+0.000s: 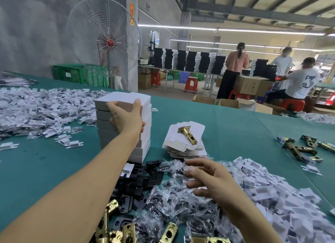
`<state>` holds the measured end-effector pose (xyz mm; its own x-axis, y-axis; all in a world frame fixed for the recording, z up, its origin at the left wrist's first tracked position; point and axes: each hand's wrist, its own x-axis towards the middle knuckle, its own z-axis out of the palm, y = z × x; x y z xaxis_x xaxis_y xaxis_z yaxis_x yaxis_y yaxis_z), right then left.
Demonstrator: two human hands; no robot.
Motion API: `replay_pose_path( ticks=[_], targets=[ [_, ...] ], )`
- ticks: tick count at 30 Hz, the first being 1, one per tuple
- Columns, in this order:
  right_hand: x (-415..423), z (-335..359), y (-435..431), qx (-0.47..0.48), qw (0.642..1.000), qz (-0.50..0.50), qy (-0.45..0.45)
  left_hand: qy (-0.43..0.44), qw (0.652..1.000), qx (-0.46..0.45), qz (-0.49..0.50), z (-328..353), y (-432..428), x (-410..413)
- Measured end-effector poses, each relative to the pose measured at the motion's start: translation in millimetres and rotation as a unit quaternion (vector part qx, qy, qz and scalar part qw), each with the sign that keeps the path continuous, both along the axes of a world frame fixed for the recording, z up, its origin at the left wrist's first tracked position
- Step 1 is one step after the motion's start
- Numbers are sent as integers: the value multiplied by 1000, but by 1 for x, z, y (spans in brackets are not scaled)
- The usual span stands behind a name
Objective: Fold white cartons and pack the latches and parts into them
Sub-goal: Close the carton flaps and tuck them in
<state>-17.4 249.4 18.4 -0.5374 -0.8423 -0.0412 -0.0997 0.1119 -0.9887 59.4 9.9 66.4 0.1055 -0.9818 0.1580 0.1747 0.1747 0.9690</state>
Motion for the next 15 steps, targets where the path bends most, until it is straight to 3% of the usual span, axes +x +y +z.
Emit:
replay_pose_path(
  ticks=[5,7,10,13,15],
  targets=[
    [-30,14,-26,81,984,-24,158,109,989,-96,-7,0,8,-4],
    [-53,13,-49,109,961,-75,242,92,978,-185,7,-10,14,-4],
    [-85,5,-90,164,919,-99,344,-54,953,-292,-54,-37,21,-8],
    [-107,-10,-129,209,883,-61,416,-257,900,-297,-189,-59,20,-20],
    [-117,-20,-146,249,854,-58,453,-346,856,-290,-251,-66,15,-28]
  ],
)
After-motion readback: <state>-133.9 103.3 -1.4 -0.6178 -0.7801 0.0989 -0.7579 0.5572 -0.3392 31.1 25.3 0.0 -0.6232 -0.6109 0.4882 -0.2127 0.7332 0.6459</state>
